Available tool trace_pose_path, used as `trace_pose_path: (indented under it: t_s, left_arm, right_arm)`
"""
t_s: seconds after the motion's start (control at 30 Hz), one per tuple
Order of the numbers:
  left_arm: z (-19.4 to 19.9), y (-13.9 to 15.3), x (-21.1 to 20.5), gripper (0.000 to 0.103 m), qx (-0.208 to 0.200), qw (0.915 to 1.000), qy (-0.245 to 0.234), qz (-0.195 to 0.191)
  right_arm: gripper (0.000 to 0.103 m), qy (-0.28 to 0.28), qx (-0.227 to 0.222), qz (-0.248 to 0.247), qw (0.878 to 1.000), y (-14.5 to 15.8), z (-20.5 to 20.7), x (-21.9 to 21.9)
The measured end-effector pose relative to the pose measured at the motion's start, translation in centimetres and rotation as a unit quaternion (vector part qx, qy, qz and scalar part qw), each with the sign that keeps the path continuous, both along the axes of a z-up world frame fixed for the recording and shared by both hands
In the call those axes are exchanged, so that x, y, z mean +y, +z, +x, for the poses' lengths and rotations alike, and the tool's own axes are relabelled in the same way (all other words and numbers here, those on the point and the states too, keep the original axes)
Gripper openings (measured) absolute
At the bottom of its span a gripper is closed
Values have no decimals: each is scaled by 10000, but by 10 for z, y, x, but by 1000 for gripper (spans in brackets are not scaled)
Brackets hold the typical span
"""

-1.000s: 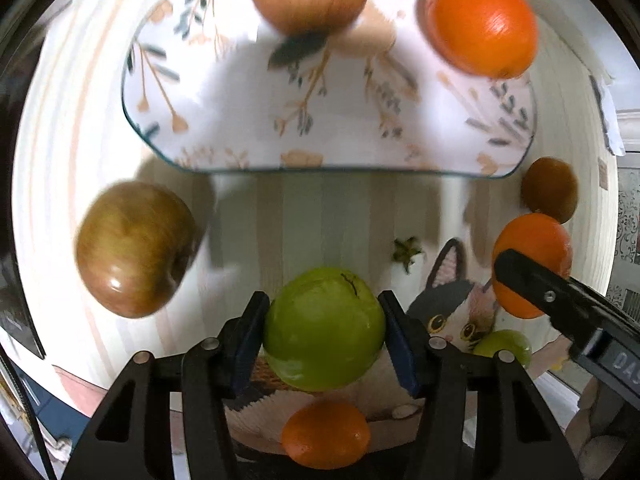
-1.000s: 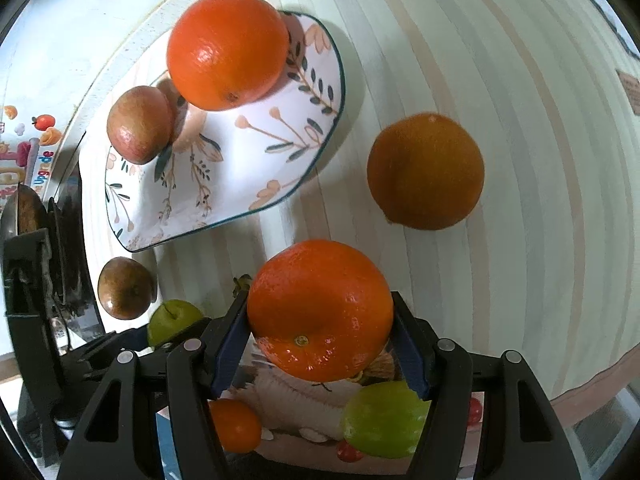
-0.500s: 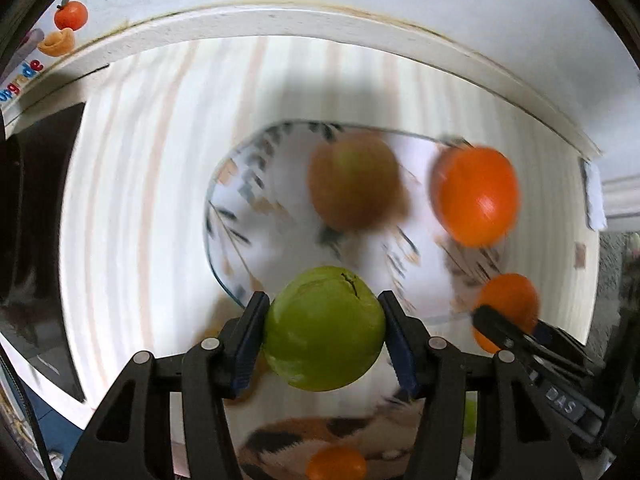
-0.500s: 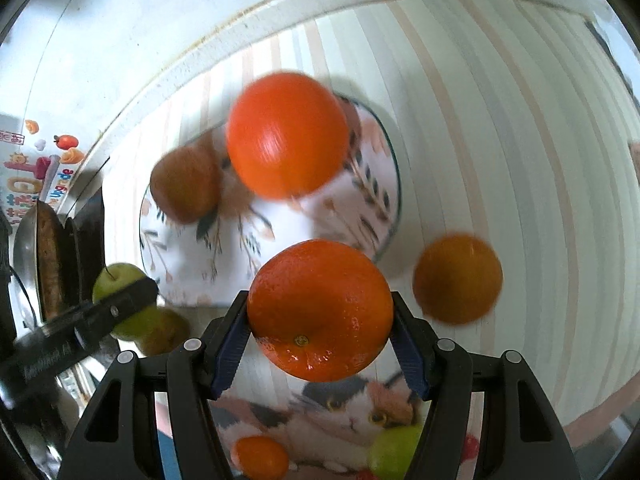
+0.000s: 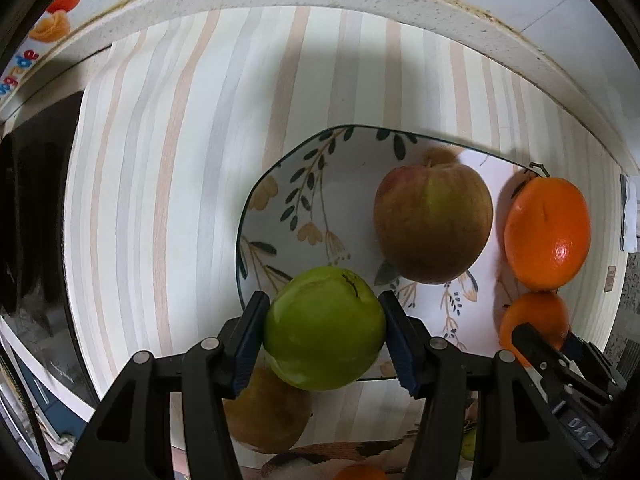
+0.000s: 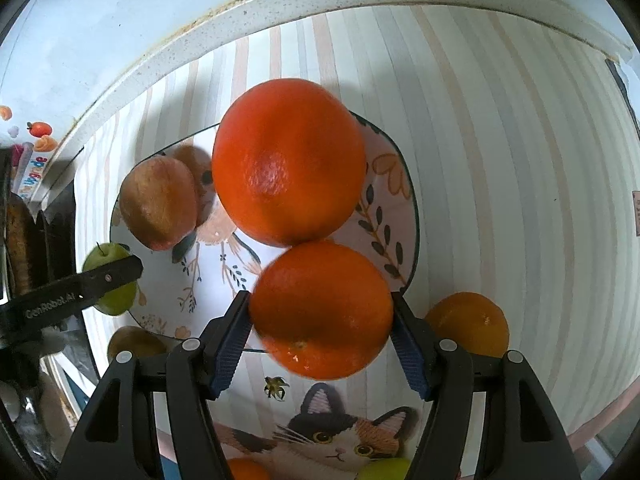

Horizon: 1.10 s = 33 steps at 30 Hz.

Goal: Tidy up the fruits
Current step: 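Lower the green apple onto the plate with the left tool while the right tool places the orange, then grasp a small tangerine with the left tool while the right tool grasps a green apple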

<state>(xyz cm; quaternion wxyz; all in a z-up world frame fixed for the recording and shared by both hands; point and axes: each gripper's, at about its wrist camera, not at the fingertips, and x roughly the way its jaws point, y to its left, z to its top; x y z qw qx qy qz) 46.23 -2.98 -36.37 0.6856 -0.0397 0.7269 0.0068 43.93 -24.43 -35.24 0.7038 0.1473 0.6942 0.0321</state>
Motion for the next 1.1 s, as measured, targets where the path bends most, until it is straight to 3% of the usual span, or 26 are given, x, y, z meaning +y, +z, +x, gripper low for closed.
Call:
trace_pose_path:
  t_s: [0.1,0.17,0.33,0.7,1.1]
  left_arm:
    - [-3,0,3,57,46,9999,82,-56]
    - [-7,8,3,61,-29,9998,105,-148]
    - [-11,30,1,81,-253,9995,55,-164]
    - [-54,102,2,81,-928,9956,-88,104]
    - [-122,176,6,81,-1859,9820,-198,260]
  right_arm:
    - [81,-136,28,122,9998,1,1,-3]
    - [82,-158,-34,118,9998,6,3,-7]
    - [92,-225,-103,153,9996,15,3,-10]
    - [95,60,-570,-346,9978,65,-25,2]
    - [95,314,-1427,-710,9867,140,-78,20]
